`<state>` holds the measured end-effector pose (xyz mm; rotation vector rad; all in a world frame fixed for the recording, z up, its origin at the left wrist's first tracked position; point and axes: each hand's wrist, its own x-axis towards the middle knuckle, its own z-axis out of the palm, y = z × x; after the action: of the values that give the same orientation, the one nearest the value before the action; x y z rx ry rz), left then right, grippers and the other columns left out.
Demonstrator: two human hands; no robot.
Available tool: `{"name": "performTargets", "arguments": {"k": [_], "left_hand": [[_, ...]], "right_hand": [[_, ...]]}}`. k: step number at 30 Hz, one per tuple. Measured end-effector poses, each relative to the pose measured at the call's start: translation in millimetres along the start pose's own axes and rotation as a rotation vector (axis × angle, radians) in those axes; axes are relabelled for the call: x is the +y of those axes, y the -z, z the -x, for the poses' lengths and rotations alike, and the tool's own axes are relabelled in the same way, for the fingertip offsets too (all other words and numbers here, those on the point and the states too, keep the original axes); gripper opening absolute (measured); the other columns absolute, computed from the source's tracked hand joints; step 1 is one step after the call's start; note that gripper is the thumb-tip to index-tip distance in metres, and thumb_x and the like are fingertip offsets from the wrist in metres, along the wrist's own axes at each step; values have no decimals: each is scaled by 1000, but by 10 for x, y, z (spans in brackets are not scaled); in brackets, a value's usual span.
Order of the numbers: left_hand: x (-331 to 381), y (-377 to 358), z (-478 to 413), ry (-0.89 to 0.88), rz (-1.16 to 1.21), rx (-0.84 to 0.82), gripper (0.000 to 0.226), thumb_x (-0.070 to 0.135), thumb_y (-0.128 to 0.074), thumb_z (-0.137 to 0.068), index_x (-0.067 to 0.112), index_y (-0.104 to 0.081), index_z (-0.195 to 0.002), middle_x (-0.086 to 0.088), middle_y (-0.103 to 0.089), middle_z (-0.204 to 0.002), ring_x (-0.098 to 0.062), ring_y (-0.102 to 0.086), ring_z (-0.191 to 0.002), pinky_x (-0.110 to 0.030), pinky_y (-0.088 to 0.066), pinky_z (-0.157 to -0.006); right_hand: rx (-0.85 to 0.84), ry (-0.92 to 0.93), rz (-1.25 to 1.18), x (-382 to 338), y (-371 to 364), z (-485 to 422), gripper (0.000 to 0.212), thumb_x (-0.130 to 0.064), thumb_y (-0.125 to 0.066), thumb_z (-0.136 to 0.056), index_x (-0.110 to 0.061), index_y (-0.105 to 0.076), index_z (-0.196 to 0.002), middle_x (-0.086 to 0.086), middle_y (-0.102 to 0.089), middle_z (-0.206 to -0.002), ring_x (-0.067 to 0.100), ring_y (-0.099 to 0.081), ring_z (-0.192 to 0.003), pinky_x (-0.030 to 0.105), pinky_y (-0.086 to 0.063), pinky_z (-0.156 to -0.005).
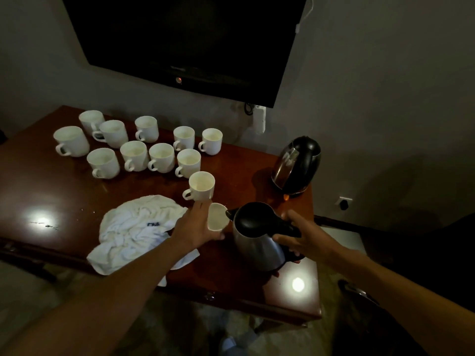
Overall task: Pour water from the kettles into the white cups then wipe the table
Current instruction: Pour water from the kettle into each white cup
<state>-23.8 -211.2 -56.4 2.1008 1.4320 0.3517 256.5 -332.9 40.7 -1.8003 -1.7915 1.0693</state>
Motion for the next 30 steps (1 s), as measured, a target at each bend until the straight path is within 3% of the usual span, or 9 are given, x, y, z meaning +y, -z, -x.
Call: {"name": "performTargets", "arguments": {"k": [4,10,16,24,30], "left_hand": [[-81,69,-44,11,-48,-28,106,73,-77,-44,34,-38,-134,2,-51,-129,-24,-56,-114,-46,-53,-85],[-139,64,-42,-5,-122,-11,110,63,-85,-56,26,-31,-144,-5,-48,-136,-27,-53,-118,-39,-49,-82],[-208,22,-36,-2,-143,-37,108,62,-85,-58,24,-30,-143,-7,-47,-134,-28,-54,-118,-39,-49,-80],[-300,-60,-11,48,-87,-53,97,65,-86,-53,26,-41,-129,-3,-51,-124,-26,-56,-112,-42,-52,-81],[-373,-75,-29,47,-63,-42,96,66,-86,-52,25,-40,-127,-3,-50,-122,-27,-57,-109,-45,-53,-81]], "right_hand": [[-21,5,40,-93,26,-69,25,-24,-72,-92,-22,-49,-100,7,-61,-82,4,-59,-58,18,-47,-53],[-45,19,100,-187,21,-190,30,-27,-74,-90,-16,-52,-108,7,-61,-80,3,-58,-57,19,-47,-54],[-85,37,145,-296,-1,-305,30,-34,-75,-89,-27,-47,-97,-5,-61,-62,6,-58,-50,24,-46,-49],[-106,46,209,-489,-30,-426,29,-38,-74,-89,-25,-50,-98,13,-62,-84,5,-54,-58,23,-42,-52],[-133,34,208,-552,-40,-490,26,-36,-73,-90,-26,-50,-96,4,-59,-78,7,-54,-60,24,-42,-53]]}}
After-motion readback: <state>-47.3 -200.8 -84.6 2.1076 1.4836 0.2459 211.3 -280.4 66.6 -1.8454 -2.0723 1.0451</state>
